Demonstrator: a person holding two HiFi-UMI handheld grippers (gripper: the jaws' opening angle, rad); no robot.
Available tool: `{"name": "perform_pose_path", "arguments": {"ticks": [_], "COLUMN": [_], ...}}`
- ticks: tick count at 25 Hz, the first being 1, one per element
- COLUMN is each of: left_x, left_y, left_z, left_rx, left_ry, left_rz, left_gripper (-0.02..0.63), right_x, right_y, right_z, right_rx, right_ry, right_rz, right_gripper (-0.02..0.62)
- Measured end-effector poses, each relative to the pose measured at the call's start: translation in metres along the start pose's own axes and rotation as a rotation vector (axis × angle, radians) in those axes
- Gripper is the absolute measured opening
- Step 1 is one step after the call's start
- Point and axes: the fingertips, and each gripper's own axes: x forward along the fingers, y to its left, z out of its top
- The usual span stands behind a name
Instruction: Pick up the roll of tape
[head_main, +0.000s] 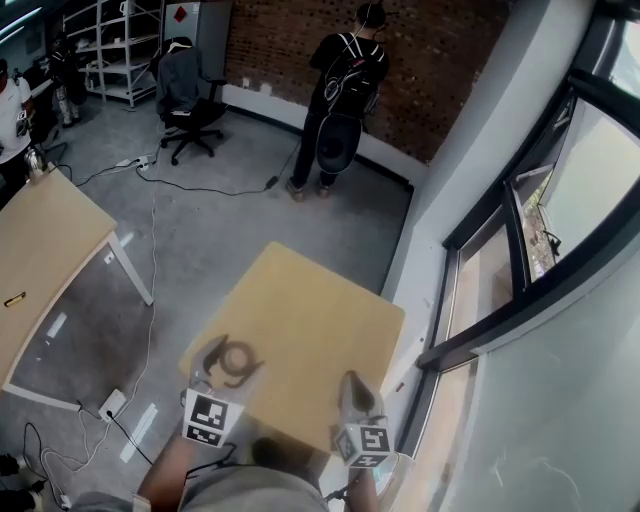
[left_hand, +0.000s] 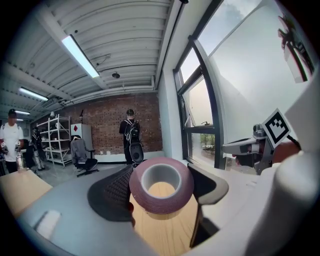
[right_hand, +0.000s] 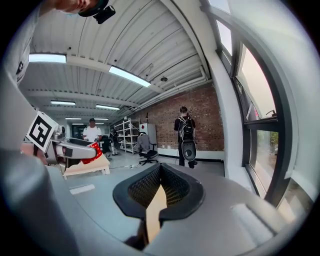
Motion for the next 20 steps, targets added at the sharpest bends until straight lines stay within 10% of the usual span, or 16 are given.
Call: {"name": "perform_pose_path", "arguments": {"ticks": [20], "left_x": [-0.068], "left_y": [-0.015], "left_z": [0.008], "left_rx": [0.033], "left_ry": [-0.057], "left_rz": [-0.021], "left_gripper": [0.339], "right_x": [-0.080], "right_y": [0.022], "right_z": [0.000], "right_rx": [0.010], "right_ry": [-0.060], "right_rz": [-0.067], "right_gripper": [0.014]}}
